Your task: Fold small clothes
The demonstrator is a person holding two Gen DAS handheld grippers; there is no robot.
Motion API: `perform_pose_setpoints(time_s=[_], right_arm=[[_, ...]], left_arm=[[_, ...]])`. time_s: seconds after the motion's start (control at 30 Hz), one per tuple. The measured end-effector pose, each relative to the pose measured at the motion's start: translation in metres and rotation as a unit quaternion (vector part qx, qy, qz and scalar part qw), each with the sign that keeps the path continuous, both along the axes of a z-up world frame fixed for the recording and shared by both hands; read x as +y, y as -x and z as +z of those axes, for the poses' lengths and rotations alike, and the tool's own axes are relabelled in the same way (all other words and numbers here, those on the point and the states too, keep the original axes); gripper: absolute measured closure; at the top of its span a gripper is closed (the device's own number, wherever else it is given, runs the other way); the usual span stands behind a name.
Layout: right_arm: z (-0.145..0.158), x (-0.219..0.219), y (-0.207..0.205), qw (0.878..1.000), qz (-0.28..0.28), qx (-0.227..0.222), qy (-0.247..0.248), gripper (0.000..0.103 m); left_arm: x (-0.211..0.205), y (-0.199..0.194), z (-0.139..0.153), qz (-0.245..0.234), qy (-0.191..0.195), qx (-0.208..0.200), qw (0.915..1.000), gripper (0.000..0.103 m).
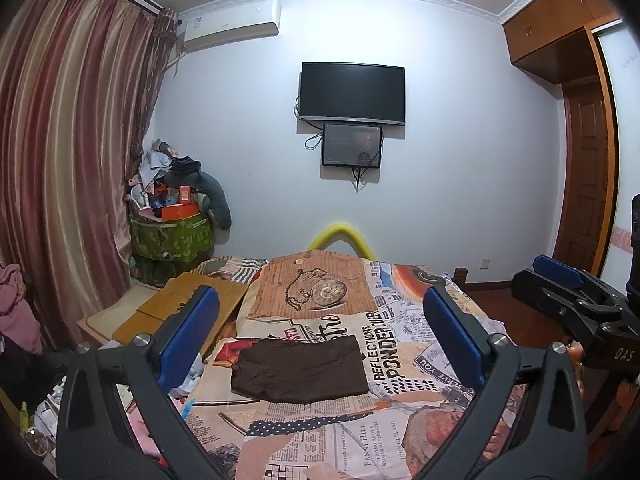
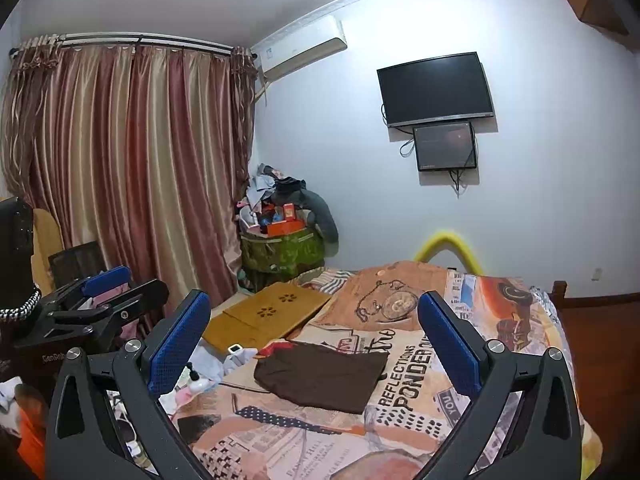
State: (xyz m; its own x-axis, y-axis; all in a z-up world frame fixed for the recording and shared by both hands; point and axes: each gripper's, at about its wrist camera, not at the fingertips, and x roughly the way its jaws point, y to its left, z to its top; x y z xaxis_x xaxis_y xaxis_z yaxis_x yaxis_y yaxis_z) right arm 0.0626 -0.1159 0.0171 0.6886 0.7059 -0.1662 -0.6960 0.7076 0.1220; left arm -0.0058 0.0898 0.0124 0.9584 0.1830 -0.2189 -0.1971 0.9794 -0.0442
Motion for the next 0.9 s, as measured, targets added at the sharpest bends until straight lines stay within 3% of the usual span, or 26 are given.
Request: perform_pose_setpoints(time_s=[0.9], right_arm=[[-0.0002,-0.0045,-0.0005,1.000,-0.003,0.004,0.002,0.000]], left_arm=[[0.0048,-0.0020,-0.0024,-0.001,0.008,0.004,1.0000,0.000]])
